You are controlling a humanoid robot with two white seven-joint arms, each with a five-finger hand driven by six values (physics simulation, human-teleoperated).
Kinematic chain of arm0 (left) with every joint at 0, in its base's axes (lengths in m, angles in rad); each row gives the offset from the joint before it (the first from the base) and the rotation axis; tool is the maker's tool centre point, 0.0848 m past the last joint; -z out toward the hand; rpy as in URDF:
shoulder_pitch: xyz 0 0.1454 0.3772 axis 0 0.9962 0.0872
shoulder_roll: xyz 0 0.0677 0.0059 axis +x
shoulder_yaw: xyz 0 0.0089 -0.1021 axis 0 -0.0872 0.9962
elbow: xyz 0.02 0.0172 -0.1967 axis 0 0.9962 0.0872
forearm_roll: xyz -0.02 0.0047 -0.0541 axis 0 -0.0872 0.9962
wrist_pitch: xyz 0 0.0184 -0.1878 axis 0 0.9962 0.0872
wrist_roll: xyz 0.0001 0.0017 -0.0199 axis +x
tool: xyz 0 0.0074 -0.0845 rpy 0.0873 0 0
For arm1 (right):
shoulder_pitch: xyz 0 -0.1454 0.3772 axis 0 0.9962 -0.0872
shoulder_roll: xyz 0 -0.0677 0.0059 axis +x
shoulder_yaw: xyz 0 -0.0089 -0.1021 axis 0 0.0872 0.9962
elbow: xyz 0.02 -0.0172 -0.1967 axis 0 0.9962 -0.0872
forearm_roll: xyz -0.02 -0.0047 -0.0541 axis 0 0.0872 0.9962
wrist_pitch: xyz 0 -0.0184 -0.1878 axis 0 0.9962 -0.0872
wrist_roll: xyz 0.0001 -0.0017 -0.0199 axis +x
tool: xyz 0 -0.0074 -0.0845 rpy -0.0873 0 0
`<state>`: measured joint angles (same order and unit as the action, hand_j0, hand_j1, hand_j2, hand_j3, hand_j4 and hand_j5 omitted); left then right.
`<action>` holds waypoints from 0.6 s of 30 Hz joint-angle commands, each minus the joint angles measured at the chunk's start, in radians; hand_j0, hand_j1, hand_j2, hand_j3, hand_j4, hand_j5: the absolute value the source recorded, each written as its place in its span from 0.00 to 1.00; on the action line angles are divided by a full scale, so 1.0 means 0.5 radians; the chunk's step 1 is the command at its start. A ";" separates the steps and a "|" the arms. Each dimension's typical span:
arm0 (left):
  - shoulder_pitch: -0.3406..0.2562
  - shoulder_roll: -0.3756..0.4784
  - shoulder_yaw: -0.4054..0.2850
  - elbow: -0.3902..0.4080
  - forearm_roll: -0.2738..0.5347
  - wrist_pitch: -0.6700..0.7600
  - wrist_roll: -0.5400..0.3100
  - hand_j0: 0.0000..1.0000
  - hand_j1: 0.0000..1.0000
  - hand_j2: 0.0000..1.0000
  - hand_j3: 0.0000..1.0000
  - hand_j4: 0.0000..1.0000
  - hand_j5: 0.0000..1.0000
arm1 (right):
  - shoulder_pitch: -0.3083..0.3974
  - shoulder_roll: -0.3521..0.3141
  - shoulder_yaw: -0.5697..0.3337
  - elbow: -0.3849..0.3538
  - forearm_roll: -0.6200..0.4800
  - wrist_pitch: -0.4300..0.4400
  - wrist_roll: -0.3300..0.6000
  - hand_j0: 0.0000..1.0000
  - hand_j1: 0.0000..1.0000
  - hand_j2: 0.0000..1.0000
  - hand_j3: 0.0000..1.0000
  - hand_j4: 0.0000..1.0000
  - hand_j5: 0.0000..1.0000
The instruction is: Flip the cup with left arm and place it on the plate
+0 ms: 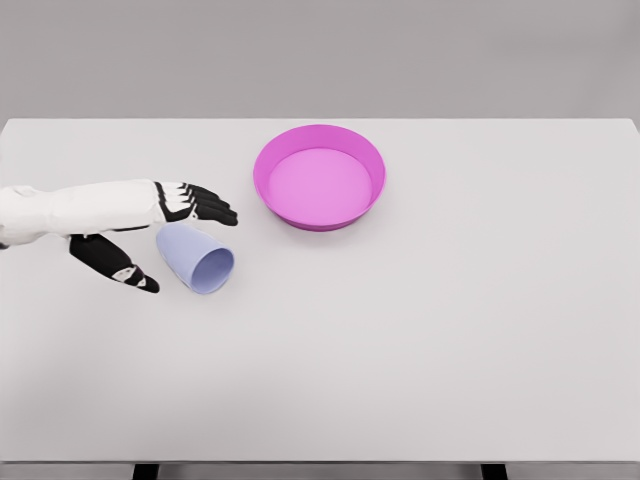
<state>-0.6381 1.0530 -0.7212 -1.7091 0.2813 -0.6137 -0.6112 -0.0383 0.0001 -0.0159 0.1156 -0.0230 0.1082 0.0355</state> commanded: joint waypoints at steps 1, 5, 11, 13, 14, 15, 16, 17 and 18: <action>0.000 -0.014 0.000 0.010 0.017 0.006 0.001 1.00 1.00 1.00 1.00 1.00 1.00 | 0.000 0.000 0.001 0.002 0.000 0.001 -0.001 1.00 1.00 1.00 1.00 1.00 1.00; -0.003 -0.017 0.000 0.053 0.020 0.006 0.001 1.00 1.00 1.00 1.00 1.00 1.00 | 0.009 0.000 -0.005 -0.001 0.000 0.001 -0.001 1.00 1.00 1.00 1.00 1.00 1.00; 0.000 -0.017 -0.086 0.056 -0.207 0.006 0.001 1.00 1.00 1.00 1.00 1.00 1.00 | 0.009 0.000 -0.005 0.002 0.000 0.001 -0.001 1.00 1.00 1.00 1.00 1.00 1.00; -0.009 -0.026 -0.079 0.062 -0.216 0.006 0.001 1.00 1.00 1.00 1.00 1.00 1.00 | 0.006 0.000 -0.008 0.002 0.000 0.001 -0.001 1.00 1.00 1.00 1.00 1.00 1.00; -0.028 -0.053 -0.079 0.114 -0.250 0.006 0.001 1.00 1.00 1.00 1.00 1.00 1.00 | 0.009 0.000 -0.008 0.002 0.000 0.001 -0.001 1.00 1.00 1.00 1.00 1.00 1.00; -0.034 -0.057 -0.079 0.157 -0.262 0.006 0.001 1.00 1.00 1.00 1.00 1.00 1.00 | 0.009 0.000 -0.008 0.002 0.000 0.001 -0.001 1.00 1.00 1.00 1.00 1.00 1.00; -0.037 -0.105 -0.079 0.252 -0.274 0.006 0.001 1.00 1.00 1.00 1.00 1.00 1.00 | 0.009 0.000 -0.008 0.002 0.000 0.001 -0.001 1.00 1.00 1.00 1.00 1.00 1.00; -0.058 -0.149 -0.079 0.347 -0.290 0.006 0.001 1.00 1.00 1.00 1.00 1.00 1.00 | 0.009 0.000 -0.008 0.002 0.000 0.001 -0.001 1.00 1.00 1.00 1.00 1.00 1.00; -0.101 -0.155 -0.082 0.387 -0.290 0.006 0.001 1.00 1.00 1.00 1.00 1.00 1.00 | 0.006 0.000 -0.011 0.002 0.000 0.001 -0.001 1.00 1.00 1.00 1.00 1.00 1.00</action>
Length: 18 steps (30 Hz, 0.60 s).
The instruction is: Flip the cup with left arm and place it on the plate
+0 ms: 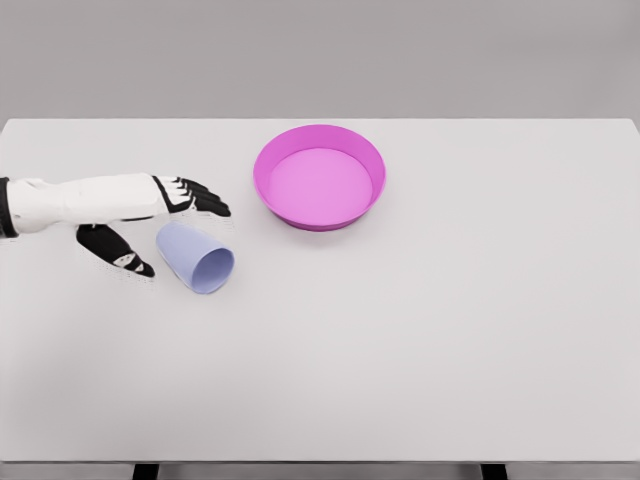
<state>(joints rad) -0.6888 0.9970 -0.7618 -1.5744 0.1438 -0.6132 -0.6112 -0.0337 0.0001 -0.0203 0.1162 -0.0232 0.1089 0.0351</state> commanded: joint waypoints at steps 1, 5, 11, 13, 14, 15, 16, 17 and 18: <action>0.000 -0.055 -0.007 0.121 -0.024 0.005 0.001 1.00 1.00 1.00 1.00 1.00 1.00 | 0.000 0.000 0.001 0.001 0.000 0.000 0.000 1.00 1.00 1.00 1.00 1.00 1.00; 0.018 -0.175 -0.047 0.197 -0.137 0.005 0.001 1.00 1.00 1.00 1.00 1.00 1.00 | -0.003 0.000 0.001 0.001 0.000 0.000 0.000 1.00 1.00 1.00 1.00 1.00 1.00; 0.000 -0.187 -0.118 0.237 -0.134 0.005 0.001 1.00 1.00 1.00 1.00 1.00 1.00 | -0.003 0.000 0.001 0.001 0.000 0.000 0.000 1.00 1.00 1.00 1.00 1.00 1.00; 0.000 -0.214 -0.118 0.289 -0.140 0.005 0.001 1.00 1.00 1.00 1.00 1.00 1.00 | -0.003 0.000 0.001 0.001 0.000 0.000 0.000 1.00 1.00 1.00 1.00 1.00 1.00; 0.000 -0.248 -0.118 0.329 -0.143 0.005 0.001 1.00 1.00 1.00 1.00 1.00 1.00 | -0.003 0.000 0.001 0.001 0.000 0.000 0.000 1.00 1.00 1.00 1.00 1.00 1.00; 0.000 -0.261 -0.118 0.375 -0.149 0.005 0.001 1.00 1.00 1.00 1.00 1.00 1.00 | -0.003 0.000 0.001 0.001 0.000 0.000 0.000 1.00 1.00 1.00 1.00 1.00 1.00; 0.000 -0.267 -0.118 0.403 -0.149 0.005 0.001 1.00 1.00 1.00 1.00 1.00 1.00 | 0.000 0.000 0.001 0.001 0.000 0.000 0.000 1.00 1.00 1.00 1.00 1.00 1.00; 0.000 -0.267 -0.118 0.409 -0.153 0.005 0.001 1.00 1.00 1.00 1.00 1.00 1.00 | 0.000 0.000 0.001 0.001 0.000 0.000 0.000 1.00 1.00 1.00 1.00 1.00 1.00; 0.000 -0.267 -0.118 0.412 -0.153 0.005 0.001 1.00 1.00 1.00 1.00 1.00 1.00 | 0.000 0.000 0.001 0.001 0.000 0.000 0.000 1.00 1.00 1.00 1.00 1.00 1.00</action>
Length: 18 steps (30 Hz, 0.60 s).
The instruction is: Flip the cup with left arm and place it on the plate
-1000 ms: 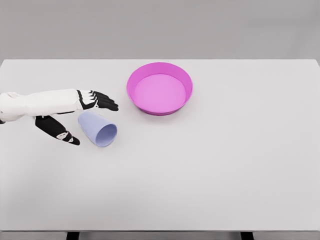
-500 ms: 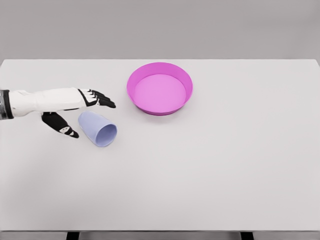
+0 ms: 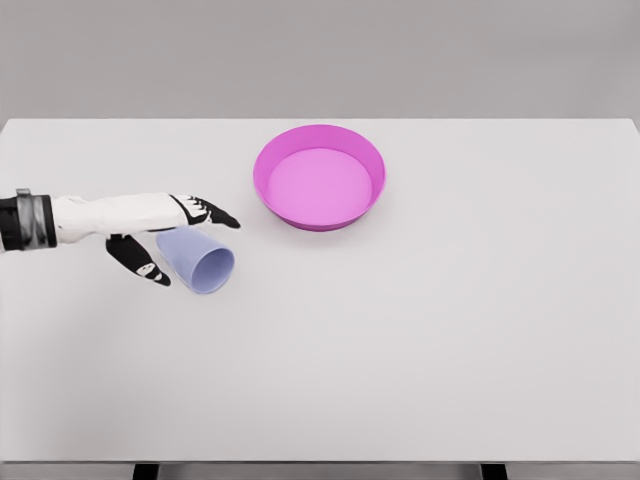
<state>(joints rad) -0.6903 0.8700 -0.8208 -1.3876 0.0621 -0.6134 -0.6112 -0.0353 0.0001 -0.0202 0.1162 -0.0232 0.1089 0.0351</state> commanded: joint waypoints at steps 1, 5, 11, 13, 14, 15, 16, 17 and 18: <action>0.000 -0.019 0.000 0.039 0.011 0.005 0.001 1.00 1.00 1.00 1.00 1.00 1.00 | 0.003 0.000 0.001 0.001 0.000 -0.003 0.000 1.00 1.00 1.00 1.00 1.00 1.00; 0.003 -0.019 0.000 0.060 -0.057 0.005 0.001 1.00 1.00 1.00 1.00 1.00 1.00 | 0.000 0.000 0.001 0.001 0.000 -0.003 0.000 1.00 1.00 1.00 1.00 1.00 1.00; 0.000 -0.068 -0.027 0.054 -0.078 0.005 0.001 1.00 1.00 1.00 1.00 1.00 1.00 | 0.000 0.000 0.001 0.001 0.000 0.000 0.000 1.00 1.00 1.00 1.00 1.00 1.00; 0.000 -0.086 -0.030 0.063 -0.103 0.005 0.001 1.00 1.00 1.00 1.00 1.00 1.00 | 0.000 0.000 0.001 0.001 0.000 0.000 0.000 1.00 1.00 1.00 1.00 1.00 1.00; 0.003 -0.083 -0.030 0.063 -0.103 0.005 0.001 1.00 1.00 1.00 1.00 1.00 1.00 | 0.000 0.000 0.001 0.001 0.000 0.000 0.000 1.00 1.00 1.00 1.00 1.00 1.00; 0.003 -0.080 -0.030 0.066 -0.103 0.005 0.001 1.00 1.00 1.00 1.00 1.00 1.00 | 0.003 0.000 0.001 0.001 0.000 0.000 0.000 1.00 1.00 1.00 1.00 1.00 1.00; 0.003 -0.080 -0.030 0.081 -0.103 0.005 0.001 1.00 1.00 1.00 1.00 1.00 1.00 | 0.000 0.000 0.001 0.001 0.000 0.000 0.000 1.00 1.00 1.00 1.00 1.00 1.00; 0.003 -0.080 -0.030 0.088 -0.103 0.005 0.001 1.00 1.00 1.00 1.00 1.00 1.00 | 0.003 0.000 0.001 0.001 0.000 0.000 0.000 1.00 1.00 1.00 1.00 1.00 1.00; 0.003 -0.080 -0.030 0.097 -0.106 0.005 0.001 1.00 1.00 1.00 1.00 1.00 1.00 | 0.003 0.000 0.000 0.001 0.000 0.000 0.000 1.00 1.00 1.00 1.00 1.00 1.00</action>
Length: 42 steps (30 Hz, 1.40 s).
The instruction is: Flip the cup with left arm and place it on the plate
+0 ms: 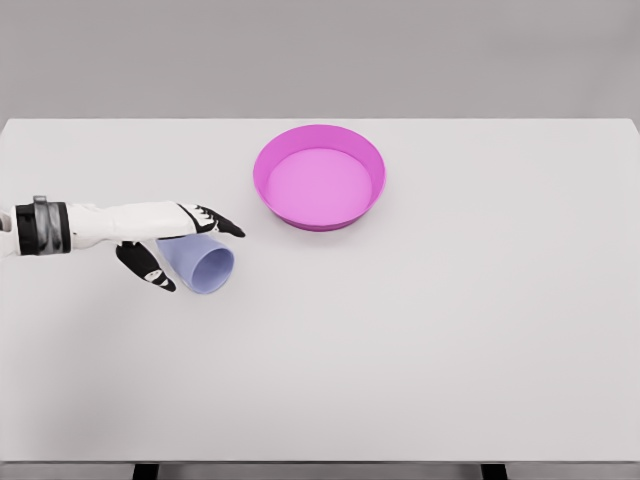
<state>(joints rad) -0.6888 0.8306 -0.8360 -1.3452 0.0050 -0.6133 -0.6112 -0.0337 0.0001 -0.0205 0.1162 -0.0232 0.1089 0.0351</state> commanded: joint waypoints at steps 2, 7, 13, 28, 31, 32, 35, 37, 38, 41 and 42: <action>-0.003 -0.004 0.000 0.046 -0.010 0.005 0.001 1.00 1.00 1.00 1.00 1.00 1.00 | 0.000 0.000 0.001 0.001 0.000 0.000 0.000 1.00 1.00 1.00 1.00 1.00 1.00; -0.006 -0.044 0.000 0.119 -0.050 0.005 0.001 1.00 1.00 1.00 1.00 1.00 1.00 | 0.000 0.000 0.001 0.001 0.000 0.000 0.000 1.00 1.00 1.00 1.00 1.00 1.00; -0.006 -0.054 -0.028 0.123 -0.050 0.005 0.001 1.00 1.00 1.00 1.00 1.00 1.00 | -0.003 0.000 0.001 0.001 0.000 0.000 0.000 1.00 1.00 1.00 1.00 1.00 1.00; 0.000 -0.057 -0.040 0.116 0.021 0.005 0.001 0.68 0.68 0.68 0.68 0.68 0.68 | -0.003 0.000 0.001 0.001 0.000 0.000 0.000 1.00 1.00 1.00 1.00 1.00 1.00; 0.000 -0.054 -0.028 0.089 0.088 0.005 0.001 0.65 0.65 0.65 0.65 0.65 0.65 | 0.000 0.000 0.001 0.001 0.000 0.000 0.000 1.00 1.00 1.00 1.00 1.00 1.00; -0.003 -0.057 -0.012 0.073 0.113 0.005 0.001 0.64 0.64 0.64 0.64 0.64 0.64 | 0.000 0.000 0.001 0.001 0.000 0.000 0.000 1.00 1.00 1.00 1.00 1.00 1.00; -0.046 -0.060 -0.006 0.070 0.260 0.005 0.001 0.61 0.61 0.61 0.61 0.61 0.61 | 0.000 0.000 0.001 0.001 0.000 0.000 0.000 1.00 1.00 1.00 1.00 1.00 1.00; -0.074 -0.063 -0.003 0.070 0.318 0.005 0.001 0.60 0.60 0.60 0.60 0.60 0.60 | -0.003 0.000 0.001 0.001 0.000 0.000 0.000 1.00 1.00 1.00 1.00 1.00 1.00; -0.083 -0.072 -0.003 0.073 0.364 0.005 0.001 0.58 0.58 0.58 0.58 0.58 0.58 | 0.000 0.000 0.001 0.001 0.000 0.000 0.000 1.00 1.00 1.00 1.00 1.00 1.00; -0.114 -0.093 0.003 0.073 0.539 0.005 0.001 0.56 0.56 0.56 0.56 0.56 0.56 | 0.000 0.000 0.001 0.001 0.000 0.000 0.000 1.00 1.00 1.00 1.00 1.00 1.00; -0.114 -0.112 0.015 0.073 0.576 0.005 0.001 0.56 0.56 0.56 0.56 0.56 0.56 | 0.000 0.000 -0.002 0.001 0.000 0.000 0.000 1.00 1.00 1.00 1.00 1.00 1.00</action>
<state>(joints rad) -0.7455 0.7832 -0.8334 -1.3080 0.2337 -0.6135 -0.6115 -0.0337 0.0001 -0.0203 0.1162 -0.0232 0.1088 0.0351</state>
